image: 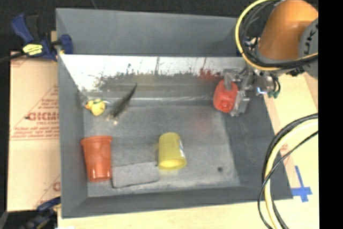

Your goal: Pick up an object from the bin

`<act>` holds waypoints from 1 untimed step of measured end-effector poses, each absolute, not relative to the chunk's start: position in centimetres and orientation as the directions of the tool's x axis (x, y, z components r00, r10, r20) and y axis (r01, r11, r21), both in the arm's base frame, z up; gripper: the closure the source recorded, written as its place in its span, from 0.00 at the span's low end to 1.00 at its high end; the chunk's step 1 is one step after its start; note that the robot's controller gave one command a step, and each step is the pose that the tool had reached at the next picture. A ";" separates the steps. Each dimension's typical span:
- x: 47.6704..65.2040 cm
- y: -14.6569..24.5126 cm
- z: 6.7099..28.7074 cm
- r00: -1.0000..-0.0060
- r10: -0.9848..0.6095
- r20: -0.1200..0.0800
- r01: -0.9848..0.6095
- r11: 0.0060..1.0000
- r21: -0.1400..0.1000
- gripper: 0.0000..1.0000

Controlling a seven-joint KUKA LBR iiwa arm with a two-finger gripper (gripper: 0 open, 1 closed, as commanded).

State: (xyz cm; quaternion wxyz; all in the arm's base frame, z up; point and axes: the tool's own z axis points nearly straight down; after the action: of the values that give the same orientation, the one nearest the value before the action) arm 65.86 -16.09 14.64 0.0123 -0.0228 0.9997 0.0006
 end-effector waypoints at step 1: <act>65.6 -16.0 10.8 -0.999 -0.045 -0.018 -0.045 0.999 0.003 1.00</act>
Offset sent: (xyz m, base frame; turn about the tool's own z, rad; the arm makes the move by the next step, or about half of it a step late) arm 0.0001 -0.0001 0.0016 0.0002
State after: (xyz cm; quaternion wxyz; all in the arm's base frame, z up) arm 65.61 -16.02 10.82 0.0088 -0.0226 0.9997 0.0019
